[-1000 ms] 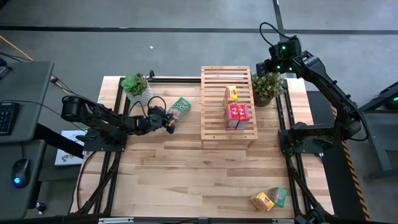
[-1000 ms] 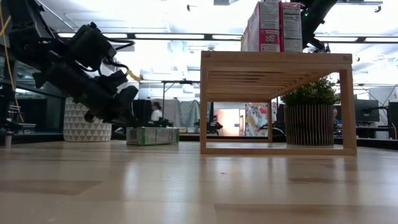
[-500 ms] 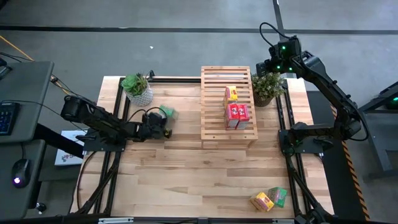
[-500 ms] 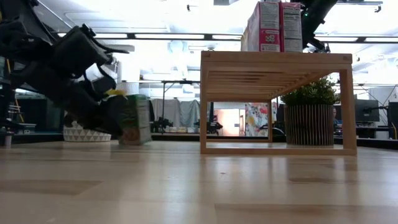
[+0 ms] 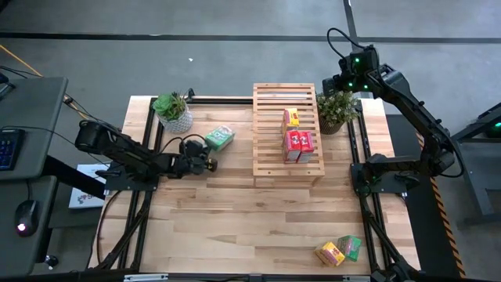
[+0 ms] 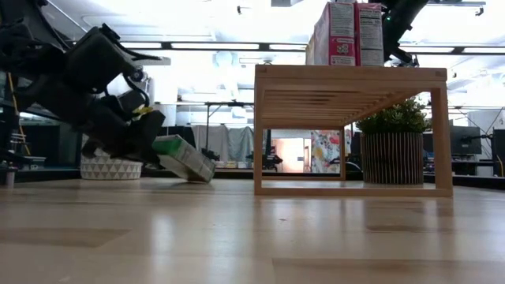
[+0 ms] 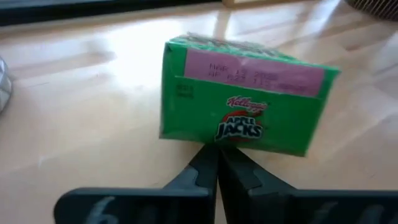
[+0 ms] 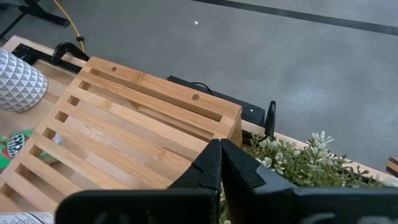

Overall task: Stack cereal on shelf
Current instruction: Put the top green cereal box on the shelf

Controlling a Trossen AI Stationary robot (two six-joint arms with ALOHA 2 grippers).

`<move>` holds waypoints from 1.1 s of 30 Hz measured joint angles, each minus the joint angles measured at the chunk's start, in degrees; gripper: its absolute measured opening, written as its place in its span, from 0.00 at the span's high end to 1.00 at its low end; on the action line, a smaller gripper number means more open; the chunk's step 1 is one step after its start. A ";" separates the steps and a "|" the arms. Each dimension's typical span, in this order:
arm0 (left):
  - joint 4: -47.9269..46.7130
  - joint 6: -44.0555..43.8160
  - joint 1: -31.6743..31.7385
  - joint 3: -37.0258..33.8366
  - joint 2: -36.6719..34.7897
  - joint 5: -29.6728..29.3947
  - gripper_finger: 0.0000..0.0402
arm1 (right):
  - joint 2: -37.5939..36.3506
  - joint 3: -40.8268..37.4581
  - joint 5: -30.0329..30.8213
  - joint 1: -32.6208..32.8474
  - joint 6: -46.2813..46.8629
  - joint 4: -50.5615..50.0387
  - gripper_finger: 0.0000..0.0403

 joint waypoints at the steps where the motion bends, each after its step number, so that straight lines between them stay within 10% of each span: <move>1: 0.13 0.08 0.00 0.10 -0.08 -0.68 1.00 | 0.00 0.00 0.02 -0.01 0.00 0.00 1.00; 20: 7.27 7.97 6.59 0.13 -0.95 -5.74 1.00 | 0.00 0.00 0.01 0.01 -0.07 0.00 1.00; 33: 16.94 15.85 14.16 1.28 -0.95 1.14 1.00 | 0.00 0.01 0.00 -0.01 -0.07 -0.02 1.00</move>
